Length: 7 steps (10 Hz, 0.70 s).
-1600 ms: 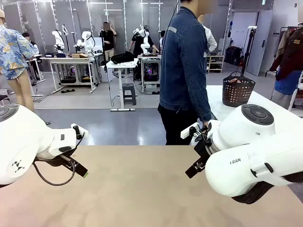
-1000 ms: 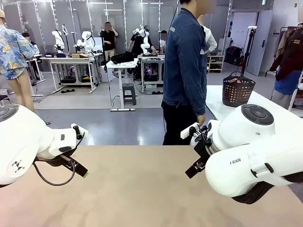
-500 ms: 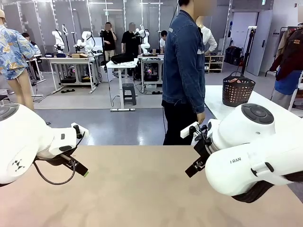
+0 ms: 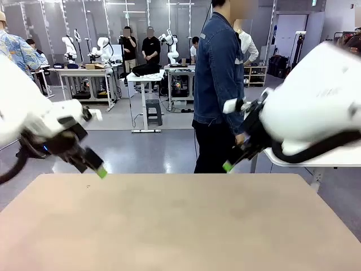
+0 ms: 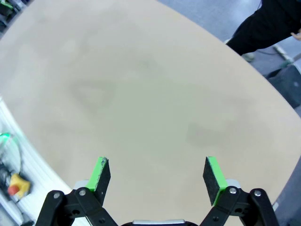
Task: Fold the towel.
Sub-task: Grab the top end of the 100 cm Hotel Towel extended by the human.
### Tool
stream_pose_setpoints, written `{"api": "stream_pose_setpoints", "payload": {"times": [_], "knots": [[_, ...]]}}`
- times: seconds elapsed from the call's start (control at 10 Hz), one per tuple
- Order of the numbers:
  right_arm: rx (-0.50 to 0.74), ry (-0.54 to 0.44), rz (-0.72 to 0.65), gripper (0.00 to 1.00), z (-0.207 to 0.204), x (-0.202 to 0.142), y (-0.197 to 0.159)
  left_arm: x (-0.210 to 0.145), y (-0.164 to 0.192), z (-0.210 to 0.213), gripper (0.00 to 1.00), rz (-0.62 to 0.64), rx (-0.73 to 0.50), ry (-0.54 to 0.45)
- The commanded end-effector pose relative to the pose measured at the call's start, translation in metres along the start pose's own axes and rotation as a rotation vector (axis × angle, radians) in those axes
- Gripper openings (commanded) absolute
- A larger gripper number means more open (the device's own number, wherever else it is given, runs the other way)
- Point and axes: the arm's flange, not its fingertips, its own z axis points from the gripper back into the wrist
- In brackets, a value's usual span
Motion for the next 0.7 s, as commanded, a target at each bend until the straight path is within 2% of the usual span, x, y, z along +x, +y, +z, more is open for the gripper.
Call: {"api": "stream_pose_setpoints", "payload": {"times": [0.0, 0.2, 0.4, 0.5, 0.6], "knots": [[0.213, -0.015, -0.081, 1.0, 0.045, -0.004, -0.04, 0.004, 0.041, 0.065, 1.0, 0.125, -0.278, 0.089], [0.47, -0.065, -0.205, 1.0, 0.09, -0.034, -0.089, -0.02, 0.09, 0.123, 1.0, 0.152, -0.515, -0.046], [0.618, -0.187, -0.355, 1.0, 0.116, -0.084, -0.142, -0.06, 0.137, 0.155, 1.0, 0.241, -0.587, -0.228], [0.662, -0.24, -0.424, 1.0, 0.124, -0.113, -0.166, -0.083, 0.162, 0.166, 1.0, 0.308, -0.607, -0.296], [0.685, -0.311, -0.502, 1.0, 0.133, -0.141, -0.189, -0.106, 0.184, 0.174, 1.0, 0.375, -0.62, -0.323]]}}
